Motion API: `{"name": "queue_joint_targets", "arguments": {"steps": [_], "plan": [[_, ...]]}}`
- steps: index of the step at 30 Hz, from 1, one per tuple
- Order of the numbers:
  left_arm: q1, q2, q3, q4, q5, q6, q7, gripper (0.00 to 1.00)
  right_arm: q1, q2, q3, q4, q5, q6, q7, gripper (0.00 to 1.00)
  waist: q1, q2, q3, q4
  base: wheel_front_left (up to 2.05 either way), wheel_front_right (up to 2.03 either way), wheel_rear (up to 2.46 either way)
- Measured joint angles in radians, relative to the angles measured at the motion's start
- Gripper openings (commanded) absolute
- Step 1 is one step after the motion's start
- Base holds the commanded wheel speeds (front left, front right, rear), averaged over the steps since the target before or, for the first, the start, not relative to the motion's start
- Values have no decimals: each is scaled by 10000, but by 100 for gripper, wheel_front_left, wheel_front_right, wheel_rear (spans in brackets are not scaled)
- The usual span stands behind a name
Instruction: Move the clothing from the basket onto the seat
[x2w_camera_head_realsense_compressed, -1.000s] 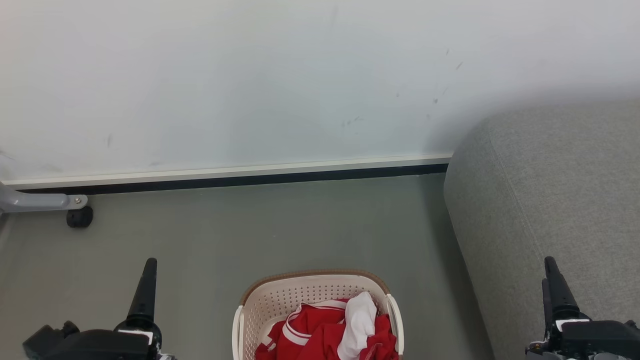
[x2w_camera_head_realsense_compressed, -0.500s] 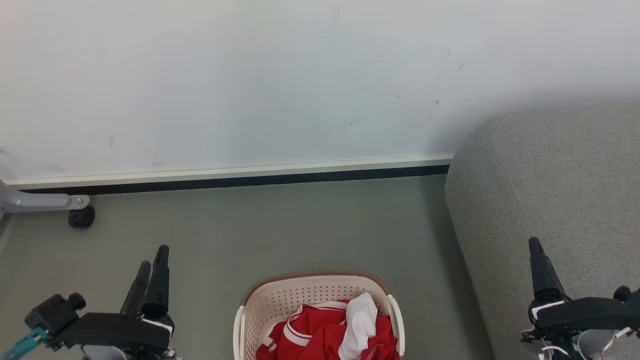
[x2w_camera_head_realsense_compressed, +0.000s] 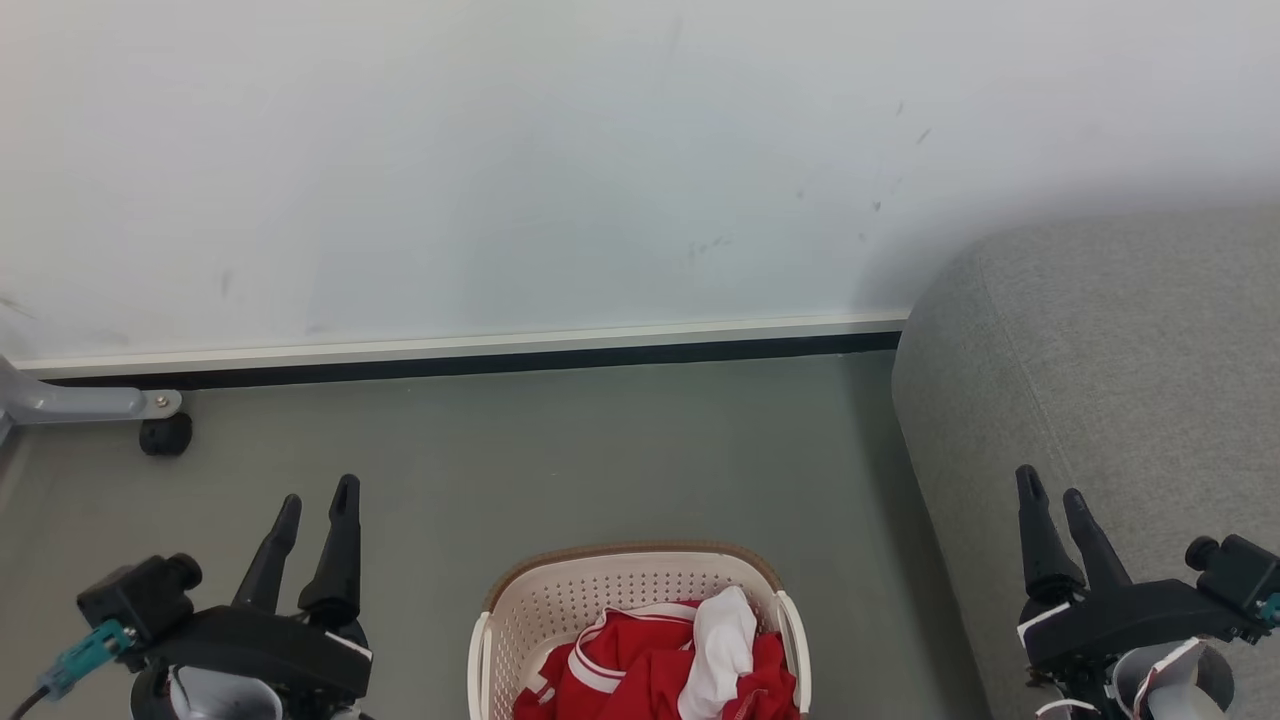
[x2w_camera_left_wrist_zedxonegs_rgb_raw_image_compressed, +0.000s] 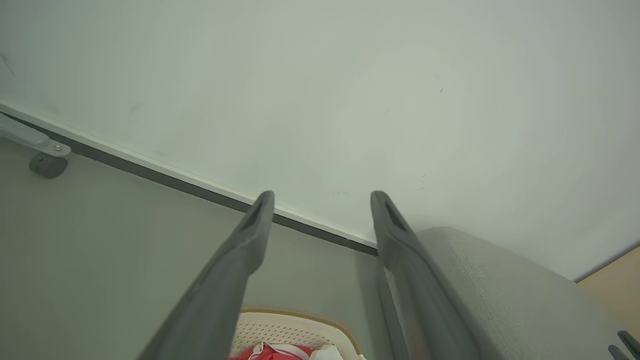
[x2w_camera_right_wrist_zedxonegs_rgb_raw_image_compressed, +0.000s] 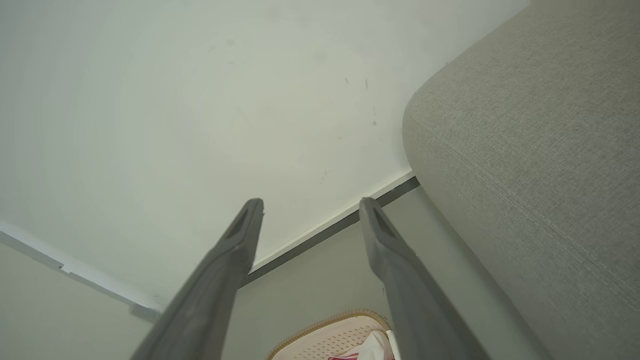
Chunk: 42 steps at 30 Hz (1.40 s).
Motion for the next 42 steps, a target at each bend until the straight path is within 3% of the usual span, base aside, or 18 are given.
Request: {"name": "queue_joint_targets", "arguments": {"steps": [22,42], "plan": [[-9,345,-556,173,2320,663,-677,100,-415,-449,1262,416,-3120,-535,-823,100,0,0,-51,37,0,0,0],[-105,675,-982,188,4126,1141,-1185,100,-639,-677,2067,1001,-5208,-976,-1429,100,0,0,-70,70,0,0,0]]}}
